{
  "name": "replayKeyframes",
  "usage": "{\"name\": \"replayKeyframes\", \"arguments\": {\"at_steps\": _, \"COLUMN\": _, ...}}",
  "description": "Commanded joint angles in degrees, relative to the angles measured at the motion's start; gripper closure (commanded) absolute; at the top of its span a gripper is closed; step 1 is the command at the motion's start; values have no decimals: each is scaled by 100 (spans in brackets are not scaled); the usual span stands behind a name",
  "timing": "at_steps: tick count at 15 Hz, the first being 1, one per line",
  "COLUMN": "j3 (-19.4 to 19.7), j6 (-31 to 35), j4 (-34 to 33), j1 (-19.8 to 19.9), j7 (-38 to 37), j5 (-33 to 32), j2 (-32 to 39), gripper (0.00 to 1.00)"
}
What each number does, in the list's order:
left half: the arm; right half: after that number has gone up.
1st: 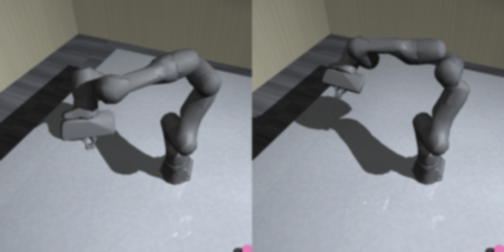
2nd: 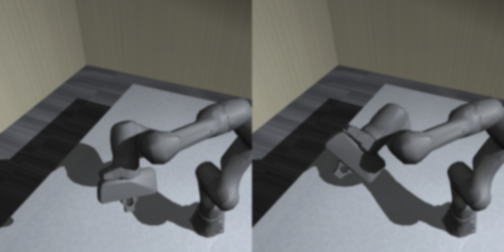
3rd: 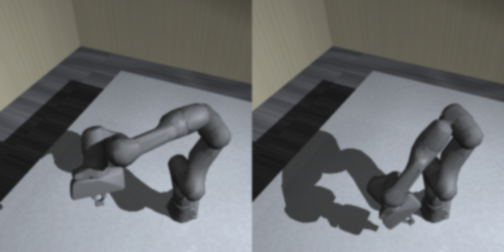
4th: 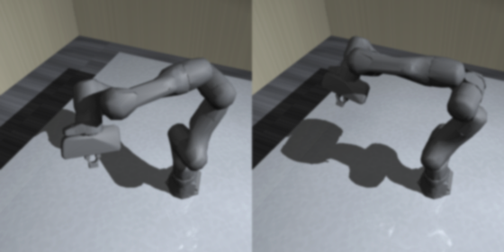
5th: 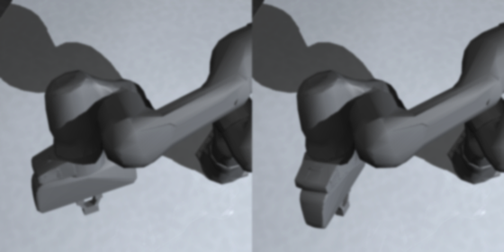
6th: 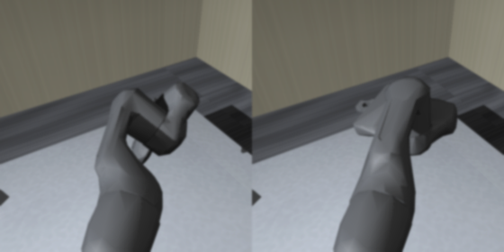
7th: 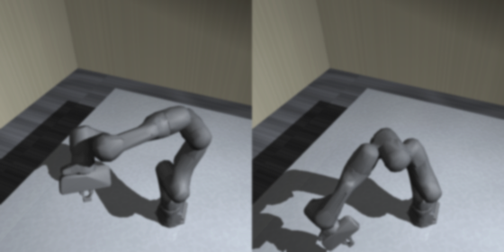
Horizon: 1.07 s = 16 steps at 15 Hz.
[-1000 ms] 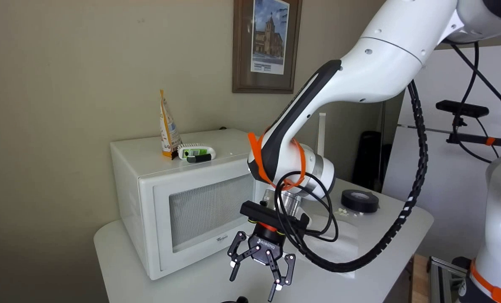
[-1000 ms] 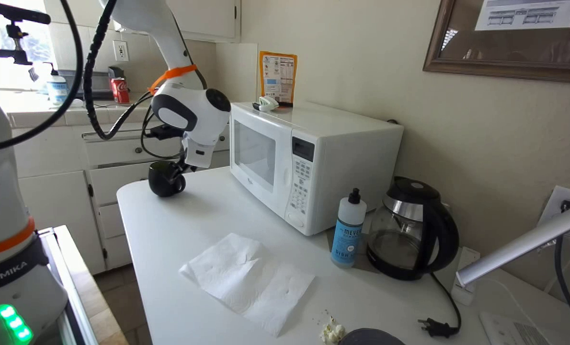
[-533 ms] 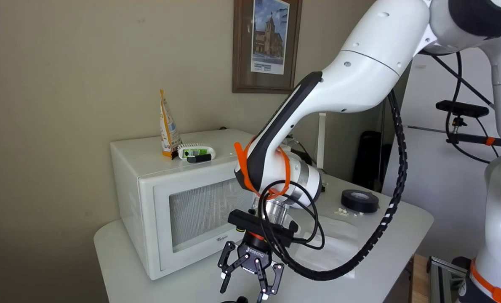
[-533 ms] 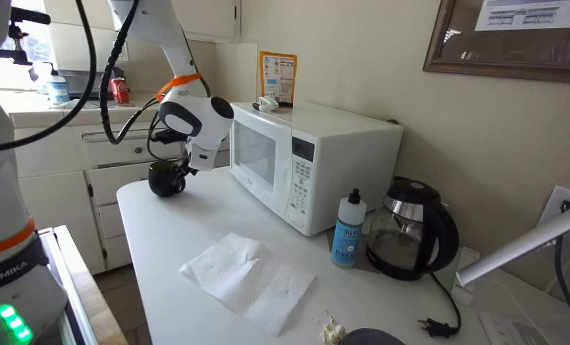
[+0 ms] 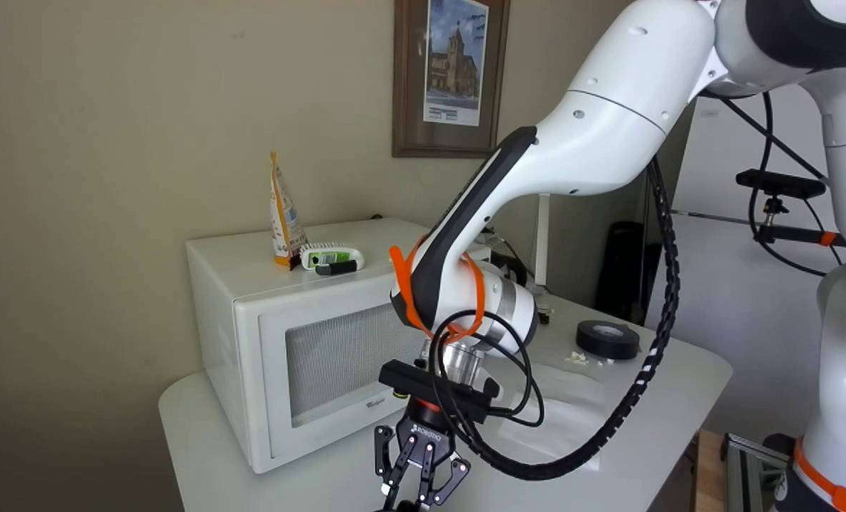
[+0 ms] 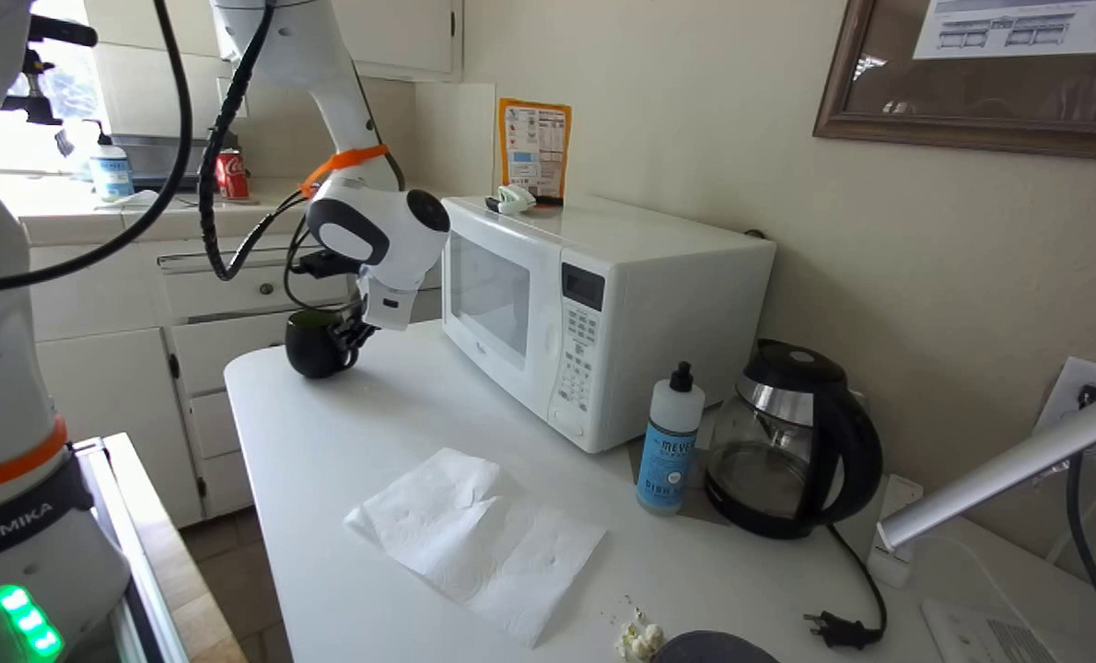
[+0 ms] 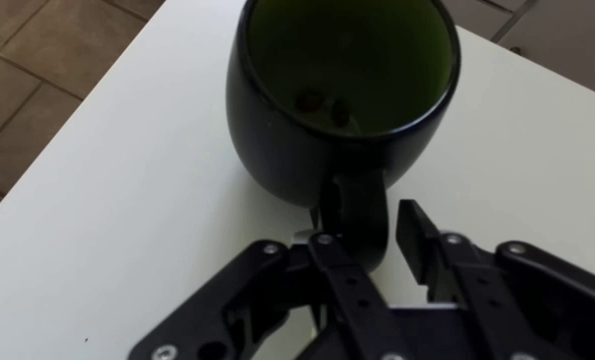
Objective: Move the cup to the right
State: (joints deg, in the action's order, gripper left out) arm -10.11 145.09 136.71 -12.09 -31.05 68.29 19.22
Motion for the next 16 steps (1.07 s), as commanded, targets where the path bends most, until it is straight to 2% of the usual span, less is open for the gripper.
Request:
{"name": "replayKeyframes", "arguments": {"at_steps": 1, "j3": 77, "j6": -97, "j4": -66, "j1": -107, "j7": -191, "j5": -118, "j2": 47, "gripper": 86}}
{"name": "replayKeyframes", "arguments": {"at_steps": 2, "j3": 81, "j6": -95, "j4": -63, "j1": -122, "j7": -222, "j5": -143, "j2": 46, "gripper": 89}}
{"name": "replayKeyframes", "arguments": {"at_steps": 3, "j3": 79, "j6": -101, "j4": -57, "j1": -129, "j7": -236, "j5": -159, "j2": 35, "gripper": 87}}
{"name": "replayKeyframes", "arguments": {"at_steps": 4, "j3": 80, "j6": -114, "j4": -28, "j1": -137, "j7": -260, "j5": -179, "j2": -9, "gripper": 68}}
{"name": "replayKeyframes", "arguments": {"at_steps": 5, "j3": 82, "j6": -126, "j4": -15, "j1": -143, "j7": -288, "j5": -202, "j2": -27, "gripper": 62}}
{"name": "replayKeyframes", "arguments": {"at_steps": 6, "j3": 85, "j6": -104, "j4": 40, "j1": -157, "j7": -326, "j5": -228, "j2": -100, "gripper": 46}}
{"name": "replayKeyframes", "arguments": {"at_steps": 7, "j3": 86, "j6": -92, "j4": 62, "j1": -169, "j7": -365, "j5": -257, "j2": -129, "gripper": 39}}
{"name": "replayKeyframes", "arguments": {"at_steps": 8, "j3": 85, "j6": -84, "j4": 90, "j1": -179, "j7": -396, "j5": -285, "j2": -175, "gripper": 38}}
{"name": "replayKeyframes", "arguments": {"at_steps": 9, "j3": 86, "j6": -78, "j4": 110, "j1": -190, "j7": -443, "j5": -331, "j2": -214, "gripper": 40}}
{"name": "replayKeyframes", "arguments": {"at_steps": 14, "j3": 79, "j6": -75, "j4": 157, "j1": -219, "j7": -654, "j5": -593, "j2": -335, "gripper": 68}}
{"name": "replayKeyframes", "arguments": {"at_steps": 15, "j3": 76, "j6": -74, "j4": 169, "j1": -225, "j7": -697, "j5": -651, "j2": -361, "gripper": 63}}
{"name": "replayKeyframes", "arguments": {"at_steps": 16, "j3": 79, "j6": -51, "j4": 190, "j1": -247, "j7": -797, "j5": -757, "j2": -396, "gripper": 64}}
